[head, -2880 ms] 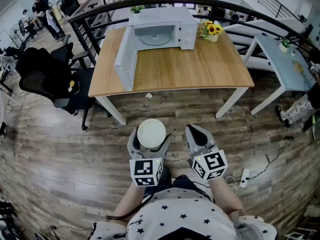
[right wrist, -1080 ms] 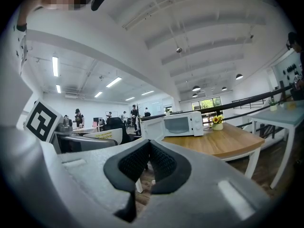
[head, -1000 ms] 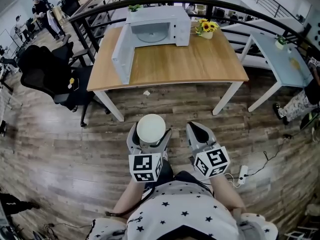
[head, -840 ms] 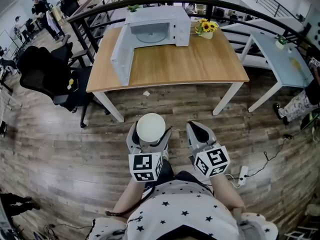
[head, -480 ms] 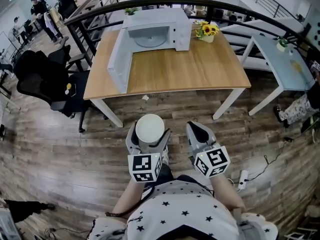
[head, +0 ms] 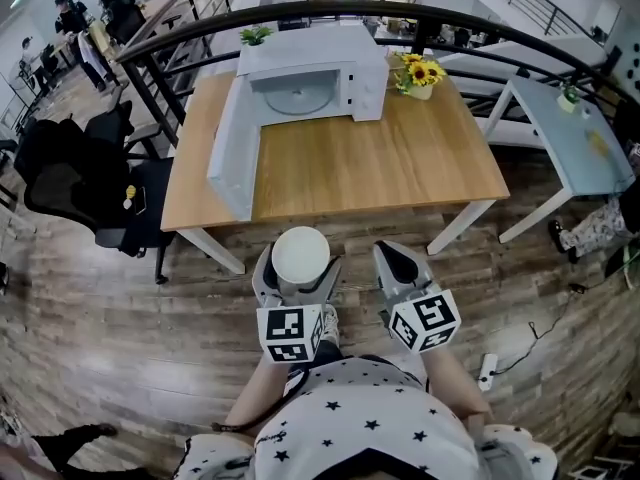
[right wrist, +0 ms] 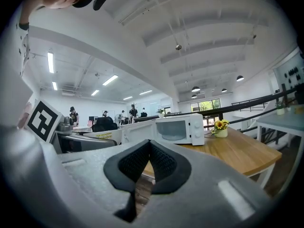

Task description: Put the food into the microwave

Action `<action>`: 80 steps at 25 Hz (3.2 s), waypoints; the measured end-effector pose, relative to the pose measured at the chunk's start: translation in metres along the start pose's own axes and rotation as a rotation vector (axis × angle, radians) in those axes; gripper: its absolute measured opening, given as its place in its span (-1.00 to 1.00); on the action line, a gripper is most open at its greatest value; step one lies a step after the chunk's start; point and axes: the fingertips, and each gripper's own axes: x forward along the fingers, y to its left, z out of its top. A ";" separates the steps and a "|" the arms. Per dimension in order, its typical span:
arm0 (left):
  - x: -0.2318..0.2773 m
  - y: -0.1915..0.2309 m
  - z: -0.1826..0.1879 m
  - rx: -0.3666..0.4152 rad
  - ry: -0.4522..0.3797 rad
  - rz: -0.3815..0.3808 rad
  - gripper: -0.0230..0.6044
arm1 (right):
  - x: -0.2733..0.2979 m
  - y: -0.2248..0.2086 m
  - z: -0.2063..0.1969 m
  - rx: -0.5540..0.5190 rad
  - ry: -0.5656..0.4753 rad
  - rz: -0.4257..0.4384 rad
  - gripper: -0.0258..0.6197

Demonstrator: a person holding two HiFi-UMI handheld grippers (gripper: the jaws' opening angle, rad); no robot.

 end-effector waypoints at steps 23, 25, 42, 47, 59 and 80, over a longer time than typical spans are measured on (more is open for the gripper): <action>0.171 0.089 0.050 -0.001 0.007 -0.048 0.63 | 0.173 -0.075 0.039 -0.019 0.007 -0.037 -0.90; 0.180 0.095 0.050 -0.003 0.009 -0.051 0.63 | 0.183 -0.078 0.038 -0.021 0.007 -0.039 -0.90; 0.232 0.117 0.053 -0.001 0.025 -0.051 0.63 | 0.218 -0.093 0.040 -0.027 0.025 -0.057 -0.90; 0.258 0.124 0.051 -0.004 0.032 -0.029 0.63 | 0.238 -0.106 0.041 -0.034 0.026 -0.035 -0.90; 0.350 0.143 0.065 -0.020 0.025 0.022 0.63 | 0.315 -0.171 0.052 -0.030 0.045 0.024 -0.90; 0.468 0.182 0.072 -0.047 0.053 0.144 0.63 | 0.407 -0.240 0.055 -0.014 0.116 0.132 -0.90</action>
